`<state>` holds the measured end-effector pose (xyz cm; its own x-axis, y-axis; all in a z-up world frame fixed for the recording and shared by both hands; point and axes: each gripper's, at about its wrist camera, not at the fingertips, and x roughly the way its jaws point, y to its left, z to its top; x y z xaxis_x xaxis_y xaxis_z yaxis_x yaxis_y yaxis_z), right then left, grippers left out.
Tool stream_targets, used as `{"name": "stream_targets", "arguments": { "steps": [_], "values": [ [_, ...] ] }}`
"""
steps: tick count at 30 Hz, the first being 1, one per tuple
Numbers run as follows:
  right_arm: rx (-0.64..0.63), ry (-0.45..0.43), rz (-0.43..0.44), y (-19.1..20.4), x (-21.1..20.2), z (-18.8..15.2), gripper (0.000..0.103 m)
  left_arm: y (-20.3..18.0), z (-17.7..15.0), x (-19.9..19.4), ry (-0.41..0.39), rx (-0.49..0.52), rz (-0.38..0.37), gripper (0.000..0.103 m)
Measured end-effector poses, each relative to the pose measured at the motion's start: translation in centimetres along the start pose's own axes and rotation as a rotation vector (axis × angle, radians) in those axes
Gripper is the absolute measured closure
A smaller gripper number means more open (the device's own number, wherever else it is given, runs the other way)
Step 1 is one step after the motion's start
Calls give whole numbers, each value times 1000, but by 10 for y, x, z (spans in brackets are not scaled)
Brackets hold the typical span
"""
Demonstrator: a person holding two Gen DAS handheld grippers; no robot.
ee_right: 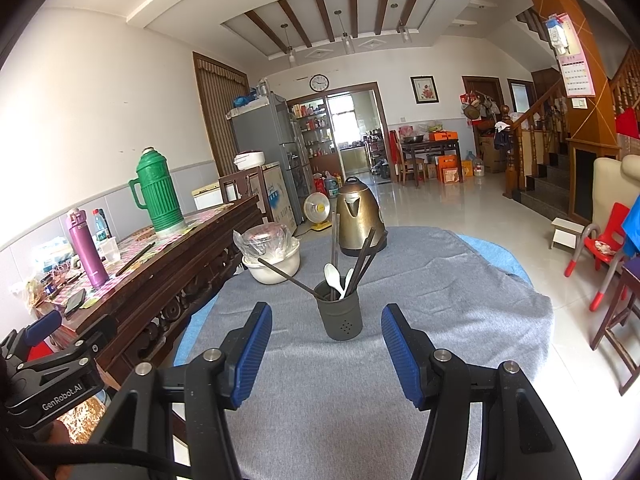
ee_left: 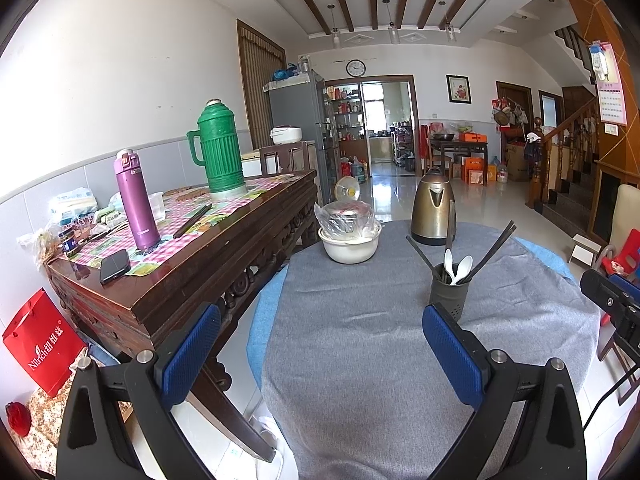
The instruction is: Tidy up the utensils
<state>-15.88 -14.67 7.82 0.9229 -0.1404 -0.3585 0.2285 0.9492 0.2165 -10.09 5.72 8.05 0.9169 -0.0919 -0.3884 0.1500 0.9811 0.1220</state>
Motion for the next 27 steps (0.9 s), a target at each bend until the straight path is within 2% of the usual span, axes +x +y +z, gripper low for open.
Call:
{"name": "stream_targets", "arguments": {
  "steps": [27],
  "values": [
    [-35,11,12,18,16,4,42,19,3,15,24,-52,25,2]
  ]
}}
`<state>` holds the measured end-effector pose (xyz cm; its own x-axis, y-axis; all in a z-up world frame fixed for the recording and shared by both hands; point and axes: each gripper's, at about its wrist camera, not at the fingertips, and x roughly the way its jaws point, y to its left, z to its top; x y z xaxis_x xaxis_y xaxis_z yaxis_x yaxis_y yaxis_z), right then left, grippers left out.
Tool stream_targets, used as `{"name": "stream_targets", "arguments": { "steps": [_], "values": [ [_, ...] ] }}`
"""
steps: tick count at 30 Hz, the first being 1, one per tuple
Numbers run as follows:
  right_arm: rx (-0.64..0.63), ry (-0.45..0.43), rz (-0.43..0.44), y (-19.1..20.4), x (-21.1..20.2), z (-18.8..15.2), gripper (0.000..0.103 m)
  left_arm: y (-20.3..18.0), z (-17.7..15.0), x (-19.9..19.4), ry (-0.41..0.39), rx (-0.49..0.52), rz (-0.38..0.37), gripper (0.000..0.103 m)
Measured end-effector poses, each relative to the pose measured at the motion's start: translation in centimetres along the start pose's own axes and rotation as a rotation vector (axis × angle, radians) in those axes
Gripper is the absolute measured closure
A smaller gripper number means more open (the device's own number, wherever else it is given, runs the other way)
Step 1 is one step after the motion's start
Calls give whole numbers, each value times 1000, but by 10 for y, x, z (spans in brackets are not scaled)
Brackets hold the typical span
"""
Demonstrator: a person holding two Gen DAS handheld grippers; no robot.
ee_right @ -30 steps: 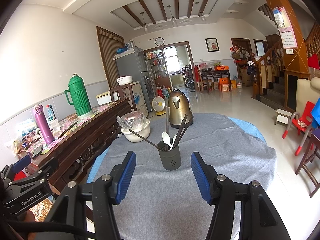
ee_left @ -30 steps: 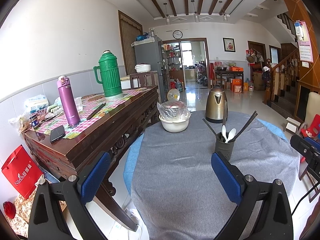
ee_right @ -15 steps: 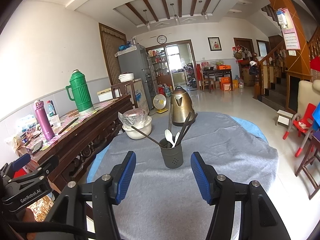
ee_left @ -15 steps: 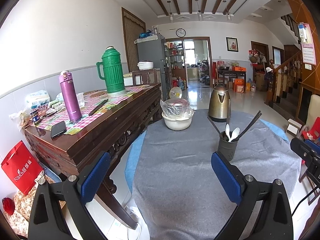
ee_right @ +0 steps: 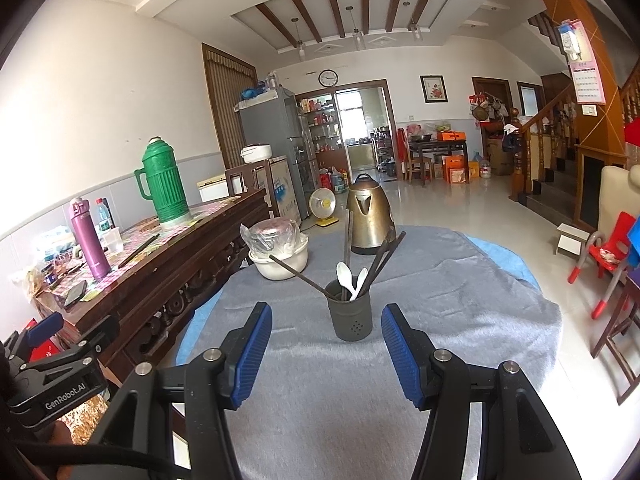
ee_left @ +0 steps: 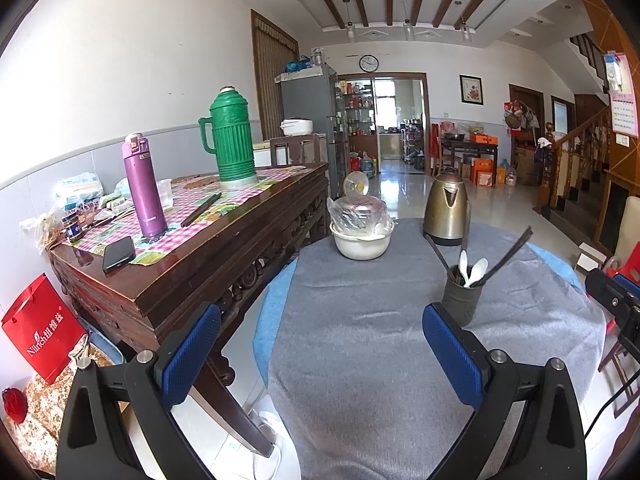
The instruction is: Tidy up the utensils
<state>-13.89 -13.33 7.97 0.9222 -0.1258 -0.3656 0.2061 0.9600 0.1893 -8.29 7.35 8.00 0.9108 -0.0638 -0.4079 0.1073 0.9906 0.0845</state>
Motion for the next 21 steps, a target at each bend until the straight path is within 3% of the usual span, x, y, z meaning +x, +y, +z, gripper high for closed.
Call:
{"name": "stream_targets", "arguments": {
  "steps": [21],
  "values": [
    [26,57,43,-10,68,13,42,-18,17,63,83,-1,51,2]
  ]
}}
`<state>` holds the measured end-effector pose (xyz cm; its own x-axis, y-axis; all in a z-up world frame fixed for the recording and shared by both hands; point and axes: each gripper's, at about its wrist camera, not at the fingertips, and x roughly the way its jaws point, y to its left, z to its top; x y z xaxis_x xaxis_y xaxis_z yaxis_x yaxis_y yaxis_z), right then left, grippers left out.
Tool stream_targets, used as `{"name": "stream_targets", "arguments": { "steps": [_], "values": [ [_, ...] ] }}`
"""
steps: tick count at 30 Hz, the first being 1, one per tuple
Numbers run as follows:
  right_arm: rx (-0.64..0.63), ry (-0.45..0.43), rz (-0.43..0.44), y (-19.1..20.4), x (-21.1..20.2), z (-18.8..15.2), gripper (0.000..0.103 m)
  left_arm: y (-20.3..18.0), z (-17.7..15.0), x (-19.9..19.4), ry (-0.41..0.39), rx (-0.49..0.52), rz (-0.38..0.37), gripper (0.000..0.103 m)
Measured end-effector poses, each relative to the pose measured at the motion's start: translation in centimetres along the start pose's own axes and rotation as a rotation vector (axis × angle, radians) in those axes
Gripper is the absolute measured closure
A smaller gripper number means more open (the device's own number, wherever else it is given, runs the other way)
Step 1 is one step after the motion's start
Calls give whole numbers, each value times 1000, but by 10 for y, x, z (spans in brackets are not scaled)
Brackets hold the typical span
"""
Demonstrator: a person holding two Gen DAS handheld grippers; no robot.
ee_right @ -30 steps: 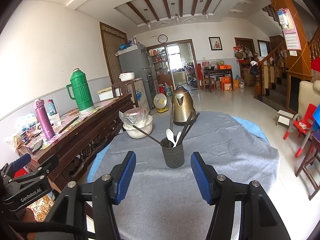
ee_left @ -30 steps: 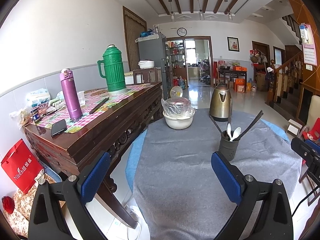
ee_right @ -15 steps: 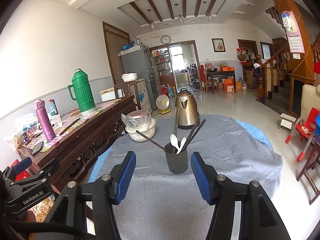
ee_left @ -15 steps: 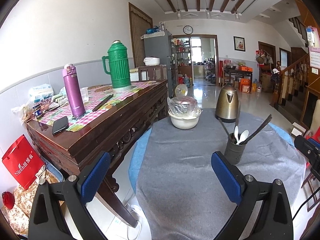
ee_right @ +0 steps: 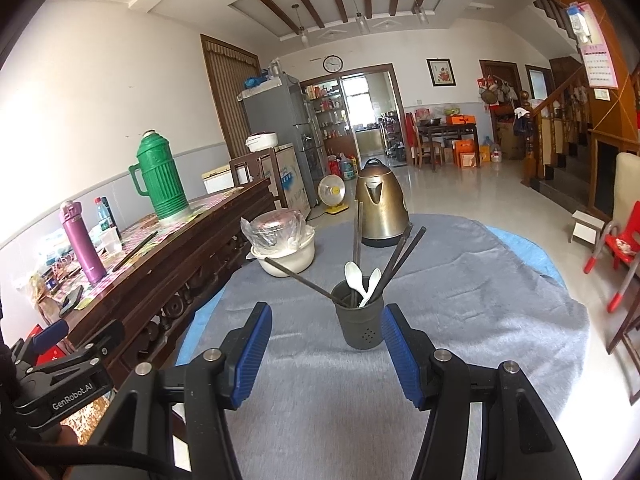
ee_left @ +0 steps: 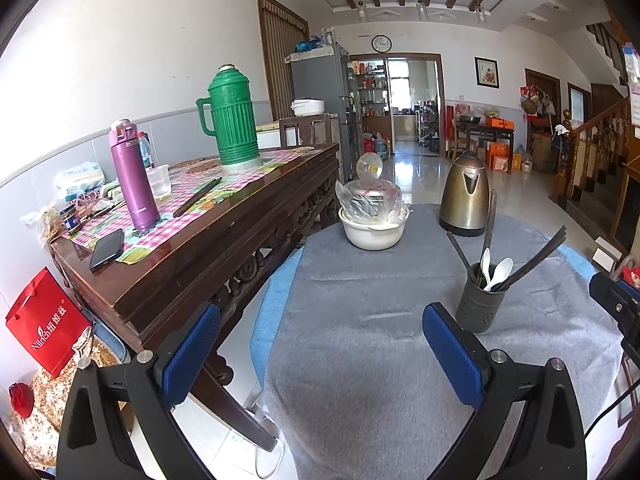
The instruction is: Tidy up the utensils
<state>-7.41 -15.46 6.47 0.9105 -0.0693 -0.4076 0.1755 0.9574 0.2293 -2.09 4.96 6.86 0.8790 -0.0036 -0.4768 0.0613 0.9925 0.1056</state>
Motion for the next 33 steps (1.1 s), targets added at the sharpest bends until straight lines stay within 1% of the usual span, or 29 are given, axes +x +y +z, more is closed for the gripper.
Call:
{"name": "stream_targets", "arguments": {
  "steps": [8,13,19,27,30,33],
  "values": [
    [14,15,-25,-21,31,0,42,-23,12,26,24,19,-2,2],
    [24,12,-39,-36,41,1,42,-34,17,34,33,23,-12,2],
    [19,3,-52,-43,45,1,42,-43,20,32,21,33,-30,2],
    [1,-15,-58,-36,39,3,42,-42,21,23,-4,26,-55,2],
    [-2,-17,-61,-35,37,2,42,-42,21,24,-4,25,-60,2],
    [-3,-16,-71,-35,39,1,42,-43,18,35,6,26,-68,2]
  ]
}}
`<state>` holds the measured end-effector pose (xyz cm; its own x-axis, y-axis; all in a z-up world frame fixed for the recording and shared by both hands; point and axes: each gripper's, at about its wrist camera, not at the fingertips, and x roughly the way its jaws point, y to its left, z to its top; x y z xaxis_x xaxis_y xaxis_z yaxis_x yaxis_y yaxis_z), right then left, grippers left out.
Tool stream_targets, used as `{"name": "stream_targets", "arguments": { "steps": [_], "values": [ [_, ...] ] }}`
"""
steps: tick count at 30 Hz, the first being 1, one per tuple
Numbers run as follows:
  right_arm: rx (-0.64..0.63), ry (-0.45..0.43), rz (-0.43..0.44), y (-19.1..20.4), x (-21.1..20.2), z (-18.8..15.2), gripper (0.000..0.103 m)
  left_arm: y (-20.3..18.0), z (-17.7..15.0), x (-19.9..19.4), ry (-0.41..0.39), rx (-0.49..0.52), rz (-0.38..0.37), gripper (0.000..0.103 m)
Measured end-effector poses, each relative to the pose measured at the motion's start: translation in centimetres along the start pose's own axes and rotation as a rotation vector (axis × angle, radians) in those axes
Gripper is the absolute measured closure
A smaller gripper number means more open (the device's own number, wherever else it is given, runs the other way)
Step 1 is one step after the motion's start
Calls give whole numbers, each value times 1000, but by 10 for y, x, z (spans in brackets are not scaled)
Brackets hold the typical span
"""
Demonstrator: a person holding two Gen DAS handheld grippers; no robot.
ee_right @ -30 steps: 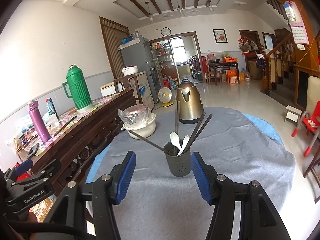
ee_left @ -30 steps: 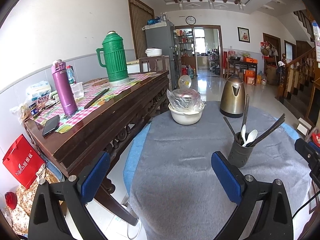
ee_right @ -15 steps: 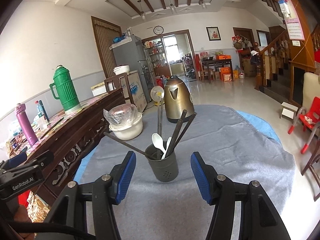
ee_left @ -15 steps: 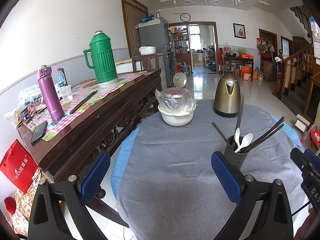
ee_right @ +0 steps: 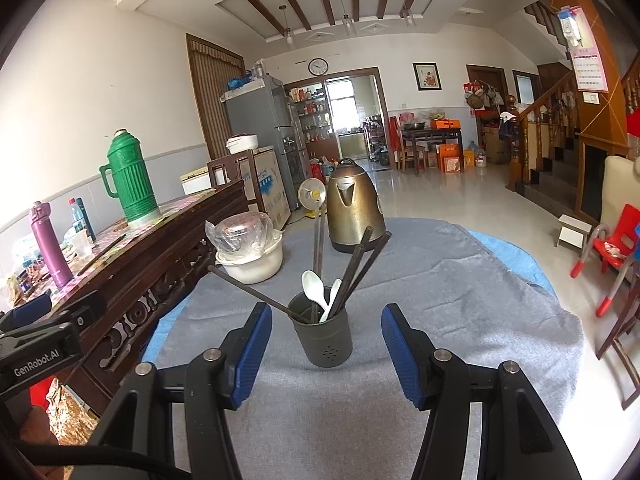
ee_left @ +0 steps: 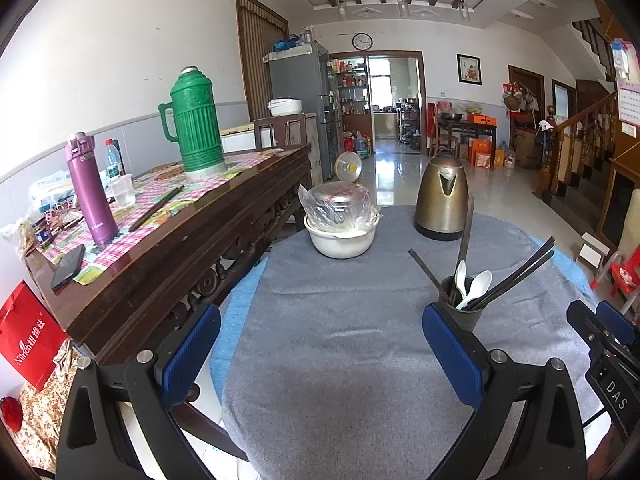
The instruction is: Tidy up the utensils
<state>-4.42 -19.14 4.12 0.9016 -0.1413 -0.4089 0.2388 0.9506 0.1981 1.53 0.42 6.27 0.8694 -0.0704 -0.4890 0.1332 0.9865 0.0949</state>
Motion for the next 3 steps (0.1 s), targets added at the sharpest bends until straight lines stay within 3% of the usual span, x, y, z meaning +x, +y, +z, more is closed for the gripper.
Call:
{"name": "stream_targets", "arguments": {
  "steps": [3],
  "values": [
    [1,28,-26,-9,13,-7,42,-1,-9,33,65,-5,-23,2]
  ]
}}
